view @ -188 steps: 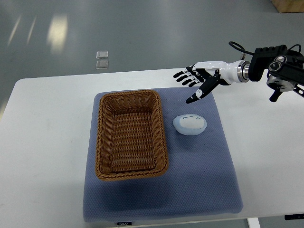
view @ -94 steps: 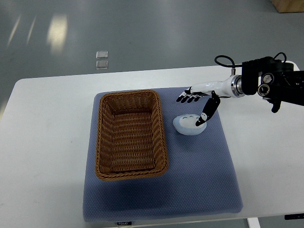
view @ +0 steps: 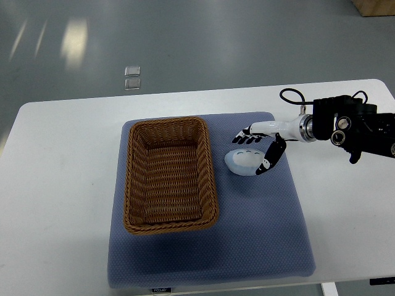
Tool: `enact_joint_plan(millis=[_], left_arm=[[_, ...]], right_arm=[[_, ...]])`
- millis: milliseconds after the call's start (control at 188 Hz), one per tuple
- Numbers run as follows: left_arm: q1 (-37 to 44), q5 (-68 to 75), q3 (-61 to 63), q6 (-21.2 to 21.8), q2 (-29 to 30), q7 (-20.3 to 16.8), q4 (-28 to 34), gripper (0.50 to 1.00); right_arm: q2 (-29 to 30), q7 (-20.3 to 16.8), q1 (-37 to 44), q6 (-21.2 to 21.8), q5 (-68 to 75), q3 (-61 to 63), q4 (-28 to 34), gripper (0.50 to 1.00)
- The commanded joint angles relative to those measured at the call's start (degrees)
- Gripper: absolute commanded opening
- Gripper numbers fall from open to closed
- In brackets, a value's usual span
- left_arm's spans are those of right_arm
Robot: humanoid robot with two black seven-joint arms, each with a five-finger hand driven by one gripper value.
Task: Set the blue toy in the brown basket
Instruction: 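Lower the right hand and close its fingers around the toy, then lift the held toy and carry it over the wicker basket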
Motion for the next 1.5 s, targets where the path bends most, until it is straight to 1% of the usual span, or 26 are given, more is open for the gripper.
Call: enact_joint_plan(millis=[0, 122, 202, 318, 456, 488, 504, 509, 515, 520, 525, 541, 546, 573, 589, 605, 610, 631, 663, 806, 891, 981, 1151, 1263, 1379, 1496], left_arm=[[0.0, 0.0, 0.1, 0.0, 0.0, 0.0, 0.0, 1.000], [0.0, 0.0, 0.1, 0.0, 0.0, 0.0, 0.0, 1.000], [0.0, 0.0, 0.1, 0.0, 0.0, 0.0, 0.0, 1.000], [0.0, 0.0, 0.0, 0.0, 0.0, 0.0, 0.0, 1.000], [0.0, -0.1, 0.0, 0.0, 0.0, 0.0, 0.0, 1.000], [0.0, -0.1, 0.0, 0.0, 0.0, 0.0, 0.0, 1.000], [0.0, -0.1, 0.1, 0.0, 0.0, 0.0, 0.0, 1.000], [0.0, -0.1, 0.1, 0.0, 0.0, 0.0, 0.0, 1.000], [0.0, -0.1, 0.1, 0.0, 0.0, 0.0, 0.0, 1.000], [0.0, -0.1, 0.1, 0.0, 0.0, 0.0, 0.0, 1.000], [0.0, -0.1, 0.1, 0.1, 0.0, 0.0, 0.0, 1.000], [0.0, 0.0, 0.1, 0.1, 0.0, 0.0, 0.0, 1.000], [0.0, -0.1, 0.1, 0.1, 0.0, 0.0, 0.0, 1.000], [0.0, 0.0, 0.1, 0.1, 0.0, 0.0, 0.0, 1.000], [0.0, 0.0, 0.0, 0.1, 0.0, 0.0, 0.0, 1.000], [0.0, -0.1, 0.1, 0.1, 0.0, 0.0, 0.0, 1.000], [0.0, 0.0, 0.1, 0.1, 0.0, 0.0, 0.0, 1.000], [0.0, 0.0, 0.1, 0.1, 0.0, 0.0, 0.0, 1.000], [0.0, 0.0, 0.1, 0.1, 0.0, 0.0, 0.0, 1.000], [0.0, 0.0, 0.1, 0.1, 0.0, 0.0, 0.0, 1.000], [0.0, 0.0, 0.2, 0.1, 0.0, 0.0, 0.0, 1.000], [0.0, 0.0, 0.3, 0.1, 0.0, 0.0, -0.1, 1.000], [0.0, 0.0, 0.3, 0.1, 0.0, 0.0, -0.3, 1.000], [0.0, 0.0, 0.4, 0.1, 0.0, 0.0, -0.3, 1.000], [0.0, 0.0, 0.3, 0.1, 0.0, 0.0, -0.1, 1.000], [0.0, 0.0, 0.2, 0.1, 0.0, 0.0, -0.1, 1.000]], right_arm=[[0.3, 0.0, -0.6, -0.7, -0.1, 0.1, -0.1, 0.903], [0.4, 0.0, -1.2, -1.0, -0.1, 0.1, -0.2, 0.897], [1.0, 0.0, -2.0, -1.8, -0.8, 0.1, -0.3, 0.872], [1.5, 0.0, -2.9, -2.1, -1.1, 0.3, -0.5, 0.856], [2.3, 0.1, -3.6, -3.0, -1.1, 0.3, -0.8, 0.785], [2.4, 0.1, -3.7, -3.1, -1.2, 0.3, -0.9, 0.746], [2.4, 0.1, -3.8, -3.2, -1.2, 0.3, -0.9, 0.713], [2.4, 0.1, -3.8, -3.2, -1.2, 0.3, -0.9, 0.713], [2.4, 0.0, -4.0, -3.2, -1.2, 0.3, -0.9, 0.695], [2.4, 0.0, -4.0, -3.2, -1.2, 0.3, -0.9, 0.695], [2.5, 0.0, -4.0, -3.2, -1.3, 0.3, -1.1, 0.674], [2.5, 0.0, -4.1, -3.2, -1.4, 0.3, -1.1, 0.658], [2.5, 0.0, -4.2, -3.2, -1.5, 0.3, -0.9, 0.642], [2.5, 0.1, -4.2, -3.2, -1.6, 0.4, -0.9, 0.613], [2.4, 0.1, -4.2, -3.1, -1.7, 0.4, -0.9, 0.576], [2.4, 0.1, -4.2, -3.1, -1.8, 0.4, -0.9, 0.560], [2.4, 0.1, -4.2, -3.0, -1.9, 0.4, -0.9, 0.541], [2.4, 0.1, -4.2, -3.0, -2.1, 0.4, -0.9, 0.517], [2.3, 0.1, -4.2, -3.1, -2.3, 0.4, -1.1, 0.500], [0.1, 0.2, -2.9, -2.2, -1.9, 0.9, -0.5, 0.500], [-2.1, 0.6, 1.3, -0.2, -1.4, 1.2, 0.4, 0.500], [-4.8, 0.9, 4.3, 2.5, -0.9, 1.6, 3.2, 0.500], [-6.1, 0.9, 10.8, 3.6, 4.2, 1.6, 7.1, 0.500], [-4.2, 1.0, 13.0, 3.5, 5.9, 1.5, 7.4, 0.500], [1.6, 1.0, 14.7, 3.2, 6.2, 1.1, 6.1, 0.500], [9.2, 1.0, 15.2, 2.9, 6.4, 0.7, 1.7, 0.500]])
